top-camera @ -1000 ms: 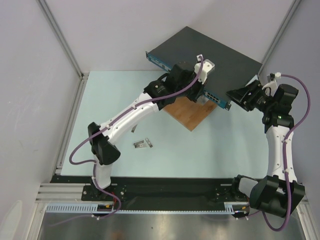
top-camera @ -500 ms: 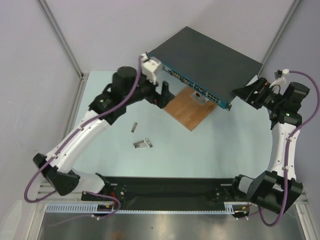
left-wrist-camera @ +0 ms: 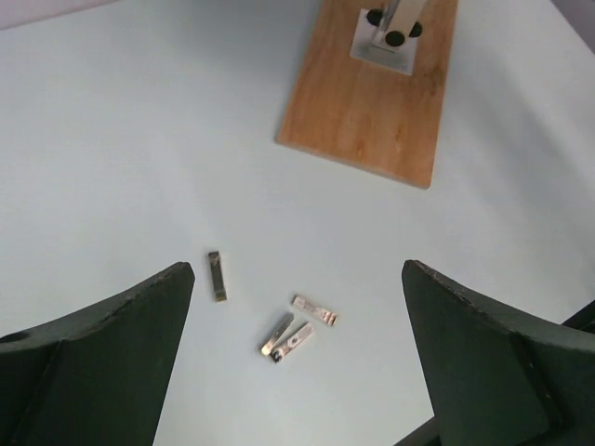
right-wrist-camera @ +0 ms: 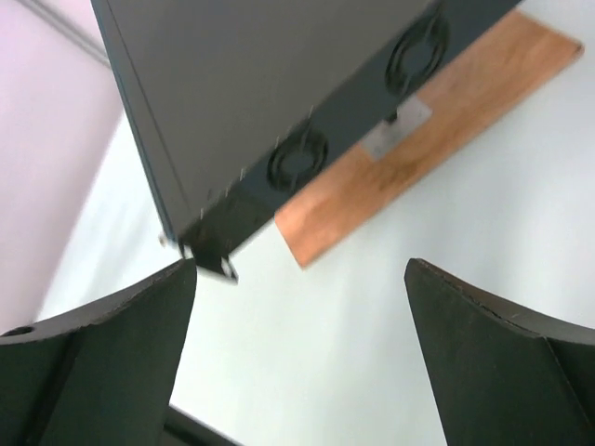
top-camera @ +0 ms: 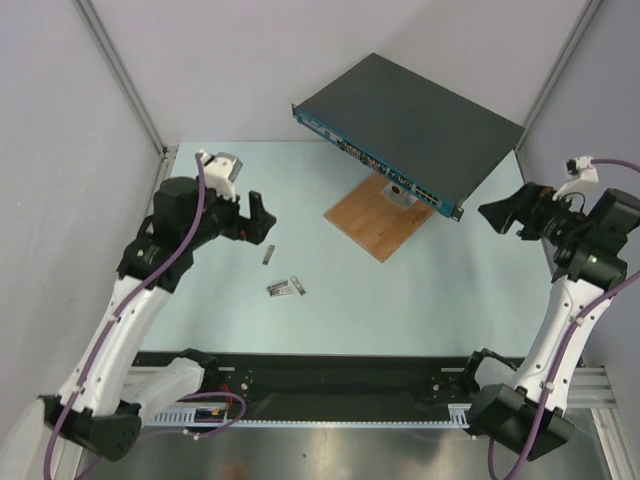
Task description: Insert the plug into the switch port
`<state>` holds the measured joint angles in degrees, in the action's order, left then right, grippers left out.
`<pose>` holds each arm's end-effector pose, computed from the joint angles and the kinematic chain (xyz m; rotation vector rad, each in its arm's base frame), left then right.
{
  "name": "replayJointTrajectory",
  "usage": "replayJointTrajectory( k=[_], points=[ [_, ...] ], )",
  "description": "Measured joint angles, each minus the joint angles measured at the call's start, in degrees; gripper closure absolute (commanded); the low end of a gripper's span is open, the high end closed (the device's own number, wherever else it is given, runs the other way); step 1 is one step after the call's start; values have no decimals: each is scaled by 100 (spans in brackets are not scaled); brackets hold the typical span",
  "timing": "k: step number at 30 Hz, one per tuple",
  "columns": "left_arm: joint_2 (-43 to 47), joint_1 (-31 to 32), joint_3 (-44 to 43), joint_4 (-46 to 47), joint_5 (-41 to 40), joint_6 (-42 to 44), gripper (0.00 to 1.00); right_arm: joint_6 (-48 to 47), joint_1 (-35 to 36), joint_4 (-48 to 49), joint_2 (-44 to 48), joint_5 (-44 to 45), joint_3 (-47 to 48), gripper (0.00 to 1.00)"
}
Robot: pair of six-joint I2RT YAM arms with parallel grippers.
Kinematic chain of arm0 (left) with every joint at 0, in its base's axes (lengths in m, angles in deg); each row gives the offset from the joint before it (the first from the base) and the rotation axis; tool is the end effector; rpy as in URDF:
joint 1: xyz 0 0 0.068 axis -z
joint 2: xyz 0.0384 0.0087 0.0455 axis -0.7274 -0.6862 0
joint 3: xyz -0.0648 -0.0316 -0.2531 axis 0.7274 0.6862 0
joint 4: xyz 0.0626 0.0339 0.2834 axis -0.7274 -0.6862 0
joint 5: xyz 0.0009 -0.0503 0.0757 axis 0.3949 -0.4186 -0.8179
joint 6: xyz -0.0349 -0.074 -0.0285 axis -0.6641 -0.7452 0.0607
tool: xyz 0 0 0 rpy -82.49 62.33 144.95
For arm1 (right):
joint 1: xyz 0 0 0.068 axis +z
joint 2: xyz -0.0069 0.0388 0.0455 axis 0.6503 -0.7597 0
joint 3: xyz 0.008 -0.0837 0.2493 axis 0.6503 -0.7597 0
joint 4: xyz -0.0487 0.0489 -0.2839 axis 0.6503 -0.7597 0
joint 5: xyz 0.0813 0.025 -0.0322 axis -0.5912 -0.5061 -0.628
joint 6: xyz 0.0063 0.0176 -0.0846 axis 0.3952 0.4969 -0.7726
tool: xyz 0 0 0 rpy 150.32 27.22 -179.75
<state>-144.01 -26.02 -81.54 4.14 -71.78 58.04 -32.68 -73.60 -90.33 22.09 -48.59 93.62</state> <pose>0.2612 -0.1157 0.3870 0.4205 1.9547 -0.4927 0.2401 -0.0807 0.3939 -0.0133 1.8622 0.6078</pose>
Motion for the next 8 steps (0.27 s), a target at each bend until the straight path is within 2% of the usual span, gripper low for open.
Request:
replayJointTrajectory(
  k=[8],
  points=[
    [1132, -444, 975, -192, -208, 46, 0, -807, 772, -898, 566, 612, -393, 0]
  ],
)
